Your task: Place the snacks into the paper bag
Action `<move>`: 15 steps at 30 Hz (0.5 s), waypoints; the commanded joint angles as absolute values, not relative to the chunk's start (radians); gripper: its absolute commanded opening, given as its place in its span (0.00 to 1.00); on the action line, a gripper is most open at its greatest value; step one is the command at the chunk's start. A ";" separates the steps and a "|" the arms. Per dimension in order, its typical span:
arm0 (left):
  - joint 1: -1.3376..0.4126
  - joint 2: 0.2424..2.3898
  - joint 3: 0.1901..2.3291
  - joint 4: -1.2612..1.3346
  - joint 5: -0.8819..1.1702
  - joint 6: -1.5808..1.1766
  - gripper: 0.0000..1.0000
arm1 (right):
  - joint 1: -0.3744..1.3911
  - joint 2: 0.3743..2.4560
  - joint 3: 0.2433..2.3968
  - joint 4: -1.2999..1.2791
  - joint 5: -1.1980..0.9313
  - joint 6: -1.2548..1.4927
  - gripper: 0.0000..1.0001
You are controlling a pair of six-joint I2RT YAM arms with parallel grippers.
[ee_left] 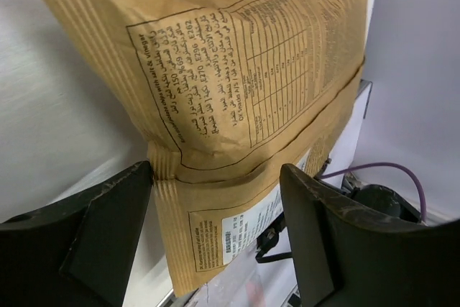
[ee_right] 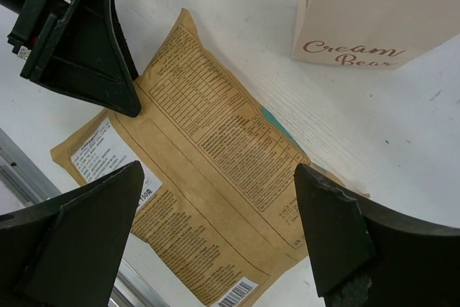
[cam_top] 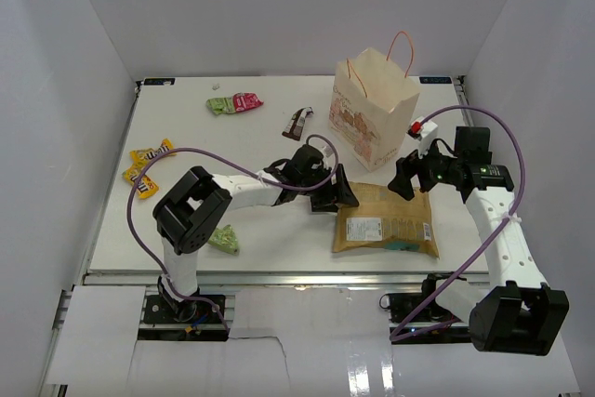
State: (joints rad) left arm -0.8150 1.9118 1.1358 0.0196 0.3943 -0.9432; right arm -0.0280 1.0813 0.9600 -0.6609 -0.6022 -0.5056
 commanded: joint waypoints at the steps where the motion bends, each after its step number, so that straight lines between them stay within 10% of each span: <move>1: -0.818 1.884 1.111 0.130 0.472 -0.943 0.81 | -0.034 1.062 0.950 -0.672 -0.663 -0.523 0.91; 15: -0.818 1.965 1.134 0.094 0.515 -0.925 0.65 | -0.034 1.054 0.943 -0.715 -0.761 -0.598 0.94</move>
